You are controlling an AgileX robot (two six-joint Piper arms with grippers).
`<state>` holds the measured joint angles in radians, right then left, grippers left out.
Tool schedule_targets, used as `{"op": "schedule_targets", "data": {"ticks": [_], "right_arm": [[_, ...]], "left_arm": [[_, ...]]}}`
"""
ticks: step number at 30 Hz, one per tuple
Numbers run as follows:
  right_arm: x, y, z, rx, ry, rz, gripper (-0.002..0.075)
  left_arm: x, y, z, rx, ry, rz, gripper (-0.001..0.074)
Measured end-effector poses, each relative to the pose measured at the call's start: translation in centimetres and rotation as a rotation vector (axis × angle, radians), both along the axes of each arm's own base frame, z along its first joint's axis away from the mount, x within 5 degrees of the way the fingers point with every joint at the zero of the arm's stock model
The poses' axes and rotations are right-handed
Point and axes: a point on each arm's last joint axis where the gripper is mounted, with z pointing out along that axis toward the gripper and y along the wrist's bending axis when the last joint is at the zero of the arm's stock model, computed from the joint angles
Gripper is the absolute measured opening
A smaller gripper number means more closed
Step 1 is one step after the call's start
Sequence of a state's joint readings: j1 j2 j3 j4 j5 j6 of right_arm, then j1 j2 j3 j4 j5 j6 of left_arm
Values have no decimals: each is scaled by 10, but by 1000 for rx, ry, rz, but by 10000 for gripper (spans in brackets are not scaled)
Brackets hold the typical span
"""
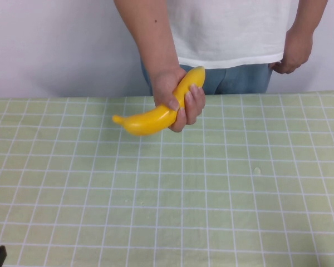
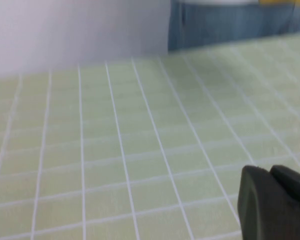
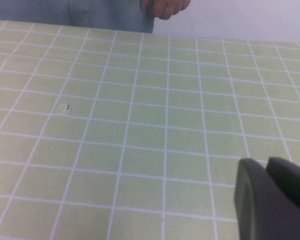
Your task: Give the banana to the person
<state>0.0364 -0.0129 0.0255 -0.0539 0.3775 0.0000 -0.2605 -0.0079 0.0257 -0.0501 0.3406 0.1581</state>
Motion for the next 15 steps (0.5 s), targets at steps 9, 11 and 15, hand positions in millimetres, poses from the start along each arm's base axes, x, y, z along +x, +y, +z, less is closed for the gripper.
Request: {"op": "schedule_targets", "data": {"ticks": [9, 11, 15], "right_arm": [[0, 0, 0, 0, 0, 0, -8], [0, 0, 0, 0, 0, 0, -8], [0, 0, 0, 0, 0, 0, -8]], "left_arm": [[0, 2, -1, 25, 10, 13, 2], [0, 3, -1, 15, 12, 34, 2], [0, 5, -1, 4, 16, 81, 2]]}}
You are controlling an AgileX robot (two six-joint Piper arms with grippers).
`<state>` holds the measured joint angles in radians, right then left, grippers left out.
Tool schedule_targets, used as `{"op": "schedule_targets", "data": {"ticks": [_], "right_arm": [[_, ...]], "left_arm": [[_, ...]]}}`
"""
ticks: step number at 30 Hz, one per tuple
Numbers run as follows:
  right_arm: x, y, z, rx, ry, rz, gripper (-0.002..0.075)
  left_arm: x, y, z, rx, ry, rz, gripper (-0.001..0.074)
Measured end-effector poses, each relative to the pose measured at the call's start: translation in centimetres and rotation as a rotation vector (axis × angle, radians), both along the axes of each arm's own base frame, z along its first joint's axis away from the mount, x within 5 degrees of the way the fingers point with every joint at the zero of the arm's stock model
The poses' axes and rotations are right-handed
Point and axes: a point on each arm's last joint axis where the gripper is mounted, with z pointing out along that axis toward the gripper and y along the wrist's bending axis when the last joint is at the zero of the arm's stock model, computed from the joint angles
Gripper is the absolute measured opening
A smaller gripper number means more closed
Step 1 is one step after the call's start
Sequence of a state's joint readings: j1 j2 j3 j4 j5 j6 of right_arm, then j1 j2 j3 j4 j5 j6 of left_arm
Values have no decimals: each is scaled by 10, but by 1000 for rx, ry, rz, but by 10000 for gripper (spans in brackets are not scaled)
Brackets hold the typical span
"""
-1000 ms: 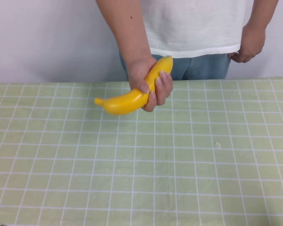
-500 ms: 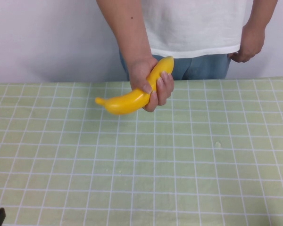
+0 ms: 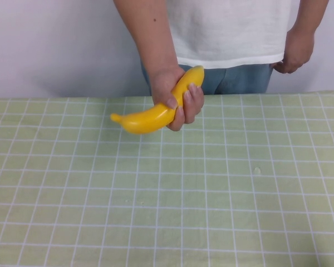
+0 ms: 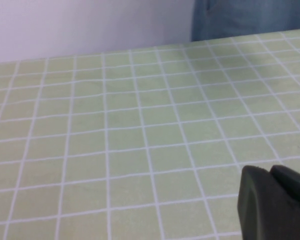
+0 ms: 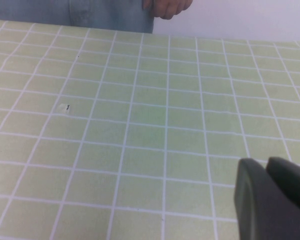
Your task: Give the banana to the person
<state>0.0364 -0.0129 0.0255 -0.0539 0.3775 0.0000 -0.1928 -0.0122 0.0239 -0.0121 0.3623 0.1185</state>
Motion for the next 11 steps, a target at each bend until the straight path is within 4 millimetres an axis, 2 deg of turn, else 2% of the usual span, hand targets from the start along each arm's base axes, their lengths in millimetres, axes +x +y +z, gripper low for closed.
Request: {"op": "schedule_targets", "data": {"ticks": [11], "right_arm": [[0, 0, 0, 0, 0, 0, -8]], "left_arm": [[0, 1, 0, -3, 1, 14, 2]]}}
